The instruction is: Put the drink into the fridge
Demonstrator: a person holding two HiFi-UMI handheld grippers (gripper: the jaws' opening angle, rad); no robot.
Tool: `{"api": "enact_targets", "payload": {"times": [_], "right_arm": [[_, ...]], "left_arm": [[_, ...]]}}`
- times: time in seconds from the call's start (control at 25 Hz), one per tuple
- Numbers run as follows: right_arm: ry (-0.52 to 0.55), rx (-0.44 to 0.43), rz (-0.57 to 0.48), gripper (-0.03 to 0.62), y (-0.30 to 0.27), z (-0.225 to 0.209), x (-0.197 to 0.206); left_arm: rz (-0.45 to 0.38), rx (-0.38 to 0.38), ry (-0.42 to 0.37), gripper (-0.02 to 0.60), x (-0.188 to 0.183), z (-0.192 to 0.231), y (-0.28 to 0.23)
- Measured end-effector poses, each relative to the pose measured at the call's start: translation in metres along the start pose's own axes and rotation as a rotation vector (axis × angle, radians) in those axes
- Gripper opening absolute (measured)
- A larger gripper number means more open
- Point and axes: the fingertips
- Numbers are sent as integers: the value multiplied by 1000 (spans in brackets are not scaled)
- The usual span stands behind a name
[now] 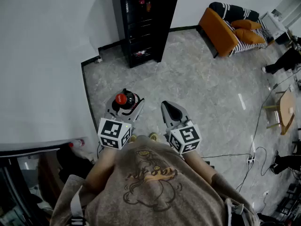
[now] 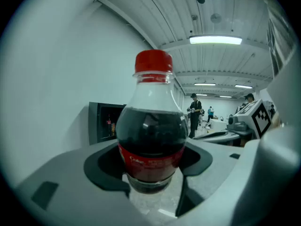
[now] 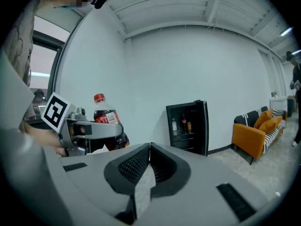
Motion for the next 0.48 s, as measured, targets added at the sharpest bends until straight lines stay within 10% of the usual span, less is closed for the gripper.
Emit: {"api": "enact_targets", "payload": {"times": [0.48], "right_arm": [[10, -52, -19, 21, 0, -10, -1]], "left_arm": [[-3, -29, 9, 310, 8, -2, -15]]}}
Point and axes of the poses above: the fingertips, and each gripper's own axes: y backward along the fingers, z to its left, x out of its underside, and after that the axes turned 7 degrees about x, right-handed
